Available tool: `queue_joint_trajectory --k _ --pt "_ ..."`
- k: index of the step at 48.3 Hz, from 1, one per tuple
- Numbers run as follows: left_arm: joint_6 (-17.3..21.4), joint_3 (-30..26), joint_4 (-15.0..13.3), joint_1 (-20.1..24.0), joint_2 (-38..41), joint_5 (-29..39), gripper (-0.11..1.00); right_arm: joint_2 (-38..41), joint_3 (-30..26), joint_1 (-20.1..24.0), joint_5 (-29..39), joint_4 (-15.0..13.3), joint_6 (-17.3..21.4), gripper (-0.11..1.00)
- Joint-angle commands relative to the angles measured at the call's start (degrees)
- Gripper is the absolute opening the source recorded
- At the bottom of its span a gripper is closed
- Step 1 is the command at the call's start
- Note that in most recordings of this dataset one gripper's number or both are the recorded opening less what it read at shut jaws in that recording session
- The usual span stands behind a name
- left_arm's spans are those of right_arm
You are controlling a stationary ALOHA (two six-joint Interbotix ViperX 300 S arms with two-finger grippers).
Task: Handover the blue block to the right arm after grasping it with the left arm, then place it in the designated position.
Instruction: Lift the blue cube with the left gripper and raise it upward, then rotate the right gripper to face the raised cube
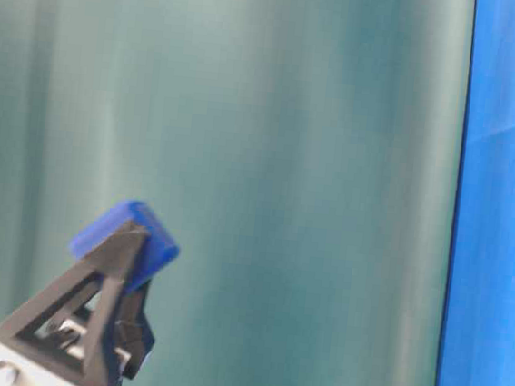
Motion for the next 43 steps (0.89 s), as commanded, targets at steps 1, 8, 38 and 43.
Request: queue_joint_trajectory --k 1,8,38,43 --pt "0.09 1.41 0.0 -0.79 -2.02 -5.27 0.46 0.26 -1.67 -0.09 -0.26 0.0 -0.09 0.96" --pt "0.0 3.25 -0.18 -0.97 -2.55 -8.96 0.46 0.26 -1.67 -0.09 -0.26 0.0 -0.09 0.96" --pt "-0.09 3.08 -0.26 -1.05 -1.93 -8.96 0.46 0.26 -1.85 0.0 -0.44 0.0 -0.09 0.96" --pt "-0.18 3.25 -0.26 -1.05 -2.02 -8.96 0.46 0.26 -2.2 -0.09 -0.62 -0.44 -0.44 0.96"
